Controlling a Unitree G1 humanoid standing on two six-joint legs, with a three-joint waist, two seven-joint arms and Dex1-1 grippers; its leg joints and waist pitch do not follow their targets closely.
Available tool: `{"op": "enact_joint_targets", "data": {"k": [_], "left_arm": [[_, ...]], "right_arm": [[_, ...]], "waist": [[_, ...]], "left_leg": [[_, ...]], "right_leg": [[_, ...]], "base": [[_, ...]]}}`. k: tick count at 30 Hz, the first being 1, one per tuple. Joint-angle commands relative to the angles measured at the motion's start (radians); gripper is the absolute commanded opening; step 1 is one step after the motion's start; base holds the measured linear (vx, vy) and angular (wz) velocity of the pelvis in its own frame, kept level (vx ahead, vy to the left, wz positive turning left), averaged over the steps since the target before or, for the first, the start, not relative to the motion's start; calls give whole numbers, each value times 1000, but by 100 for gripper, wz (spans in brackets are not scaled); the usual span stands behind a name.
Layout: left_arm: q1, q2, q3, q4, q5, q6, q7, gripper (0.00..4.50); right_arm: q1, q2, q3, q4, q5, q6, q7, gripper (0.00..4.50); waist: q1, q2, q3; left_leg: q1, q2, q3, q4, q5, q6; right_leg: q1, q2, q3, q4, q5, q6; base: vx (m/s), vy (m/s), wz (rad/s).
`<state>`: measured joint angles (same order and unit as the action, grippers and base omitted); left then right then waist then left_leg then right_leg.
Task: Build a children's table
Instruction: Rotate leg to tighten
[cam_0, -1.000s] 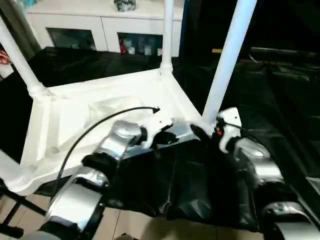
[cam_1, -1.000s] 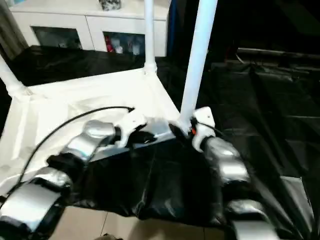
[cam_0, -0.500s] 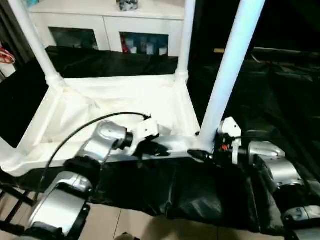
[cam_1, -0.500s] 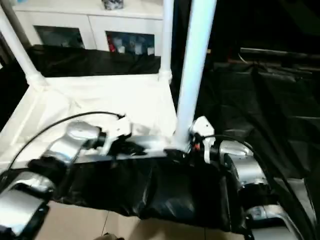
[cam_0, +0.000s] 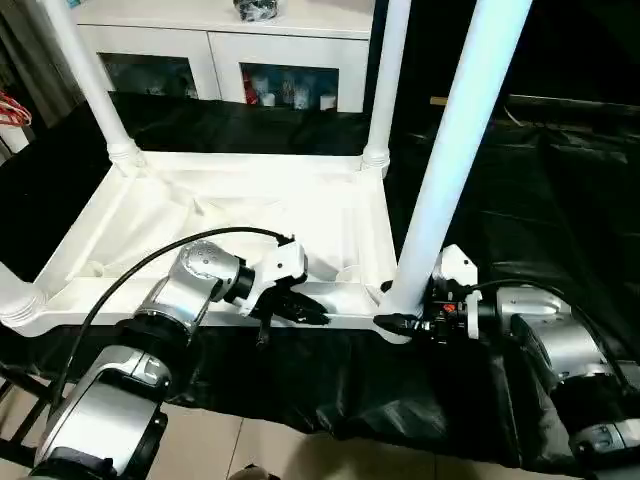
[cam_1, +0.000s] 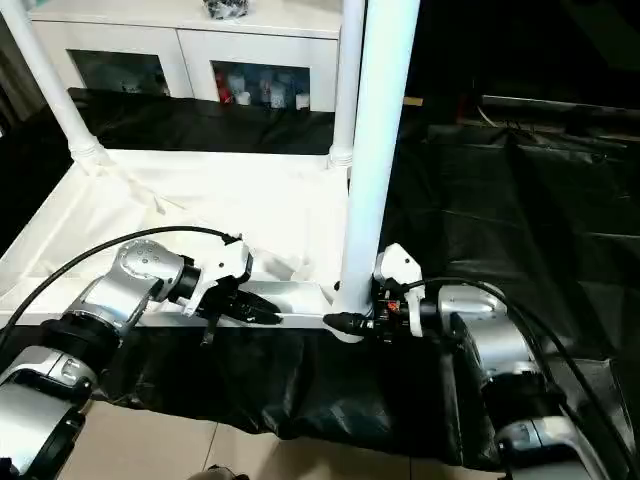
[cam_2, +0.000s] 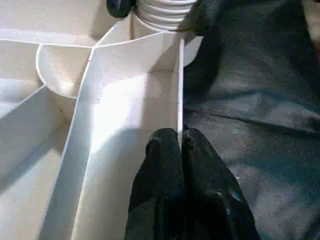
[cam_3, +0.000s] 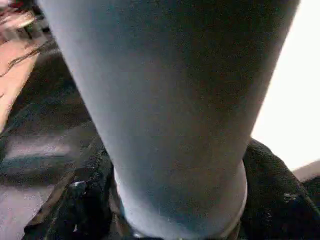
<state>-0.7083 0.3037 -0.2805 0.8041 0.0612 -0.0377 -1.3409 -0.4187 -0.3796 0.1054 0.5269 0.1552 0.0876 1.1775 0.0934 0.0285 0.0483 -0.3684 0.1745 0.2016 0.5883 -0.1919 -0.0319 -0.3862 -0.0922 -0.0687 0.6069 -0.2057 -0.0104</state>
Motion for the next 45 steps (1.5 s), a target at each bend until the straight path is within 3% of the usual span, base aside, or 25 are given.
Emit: {"op": "enact_joint_targets", "data": {"k": [1, 2, 3, 4, 6, 7, 8, 11, 14, 15, 17, 21, 23, 26, 29, 32, 34, 36, 38, 39, 42, 45], "left_arm": [[-22, -60, 14, 23, 8, 11, 130, 0], [-30, -75, 18, 39, 16, 13, 173, 0], [-30, -75, 18, 39, 16, 13, 173, 0], [-52, -120, 24, 78, 39, 21, 299, 0], [-58, -133, 25, 86, 45, 25, 328, 0], [-65, -151, 20, 94, 58, 32, 374, 0], [-72, -172, 18, 100, 66, 51, 416, 0], [-88, -218, 19, 111, 81, 86, 510, 0], [-92, -248, 18, 110, 86, 102, 555, 0], [-92, -260, 16, 108, 89, 101, 561, 0], [-84, -275, 16, 100, 85, 95, 552, 0], [-52, -258, 0, 59, 70, 76, 463, 0], [-40, -246, -5, 42, 63, 75, 430, 0], [-10, -196, -16, -9, 43, 57, 328, 0], [4, -159, -23, -34, 35, 47, 276, 0], [13, -122, -22, -46, 33, 41, 231, 0], [24, -88, -13, -64, 30, 36, 189, 0], [31, -69, -11, -80, 24, 38, 162, 0], [38, -40, -10, -96, 13, 40, 124, 0], [41, -25, -10, -102, 8, 41, 103, 0], [46, 7, -13, -111, 2, 39, 68, 0], [50, 38, -9, -117, -3, 45, 30, 0]], "right_arm": [[0, 78, 5, 44, -11, 0, -135, 275], [-7, 101, -8, 67, -26, -8, -207, 275], [-7, 101, -8, 67, -26, -8, -207, 275], [-36, 170, -48, 143, -57, -27, -424, 275], [-45, 188, -59, 165, -63, -31, -483, 274], [-59, 220, -77, 191, -61, -31, -558, 274], [-75, 251, -98, 217, -54, -21, -634, 274], [-107, 314, -133, 265, -42, -12, -779, 274], [-119, 349, -130, 279, -58, -39, -817, 274], [-122, 361, -126, 283, -66, -60, -820, 330], [-123, 374, -123, 282, -66, -85, -797, 343], [-115, 361, -121, 250, -42, -78, -715, 388], [-110, 347, -111, 234, -42, -73, -680, 398], [-87, 272, -74, 173, -45, -59, -559, 407], [-71, 217, -52, 137, -28, -48, -458, 407], [-54, 159, -29, 111, -16, -48, -341, 407], [-30, 101, -6, 78, -15, -37, -216, 407], [-20, 76, 2, 58, -11, -25, -161, 407], [-10, 36, 19, 34, -7, -8, -83, 407], [-7, 19, 29, 27, -6, -5, -52, 371], [-8, -12, 45, 20, -5, -8, 4, 356], [-19, -20, 44, 19, 3, -9, 38, 327]], "waist": [[-3, -15, -49], [-3, -15, -49], [-10, -13, -46], [-11, -20, -47], [-18, -13, -44], [-21, -15, -47], [-21, -14, -48], [-28, -15, -51], [-27, -14, -54], [-25, -16, -55], [-23, -18, -55], [-25, -17, -52], [-27, -17, -54], [-29, -16, -59], [-27, -13, -65], [-16, -15, -67], [-11, -20, -64], [-5, -17, -60], [-2, -20, -55], [-2, -19, -54], [0, -20, -55], [1, -23, -59]], "left_leg": [[12, 70, -29, -80, -235, 38], [12, 70, -29, -80, -235, 38], [20, 68, -35, -85, -293, 4], [19, 68, -36, -86, -294, -2], [23, 67, -37, -89, -304, -21], [21, 66, -42, -91, -318, -28], [24, 66, -38, -90, -315, -25], [21, 64, -36, -90, -288, -19], [20, 62, -31, -83, -248, 2], [15, 61, -31, -82, -226, 18], [12, 61, -30, -80, -206, 36], [12, 64, -33, -85, -240, 42], [11, 65, -34, -85, -231, 44], [8, 64, -32, -78, -168, 69], [7, 62, -27, -67, -86, 117], [4, 65, -24, -60, -67, 151], [5, 68, -24, -62, -91, 150], [6, 71, -25, -65, -126, 135], [10, 73, -26, -72, -178, 97], [10, 73, -27, -74, -196, 84], [11, 73, -28, -75, -195, 66], [7, 71, -27, -70, -151, 77]], "right_leg": [[33, -79, 51, -78, -217, -262], [33, -79, 51, -78, -217, -262], [29, -81, 51, -90, -322, -235], [29, -82, 53, -93, -346, -215], [20, -81, 56, -95, -361, -211], [27, -80, 53, -96, -383, -188], [22, -80, 55, -98, -365, -190], [26, -74, 55, -89, -270, -210], [28, -74, 56, -85, -193, -229], [33, -75, 55, -81, -163, -234], [36, -76, 54, -80, -141, -235], [37, -77, 53, -86, -203, -229], [38, -76, 53, -83, -183, -229], [44, -74, 50, -71, -71, -251], [47, -73, 48, -55, 64, -288], [48, -71, 44, -49, 108, -302], [46, -71, 43, -53, 63, -300], [44, -73, 44, -59, -9, -292], [40, -73, 46, -69, -110, -275], [39, -73, 47, -70, -144, -266], [37, -74, 49, -69, -152, -262], [40, -75, 49, -59, -82, -275]], "base": [[0, 0, 0], [0, 0, 0], [0, 0, 0], [0, 0, 0], [0, 0, 0], [0, 0, 0], [0, 0, 0], [0, 0, 0], [0, 0, 0], [0, 0, 0], [0, 0, 0], [0, 0, 0], [0, 0, 0], [0, 0, 0], [0, 0, 0], [0, 0, 0], [0, 0, 0], [0, 0, 0], [0, 0, 0], [0, 0, 0], [0, 0, 0], [0, 0, 0]]}}
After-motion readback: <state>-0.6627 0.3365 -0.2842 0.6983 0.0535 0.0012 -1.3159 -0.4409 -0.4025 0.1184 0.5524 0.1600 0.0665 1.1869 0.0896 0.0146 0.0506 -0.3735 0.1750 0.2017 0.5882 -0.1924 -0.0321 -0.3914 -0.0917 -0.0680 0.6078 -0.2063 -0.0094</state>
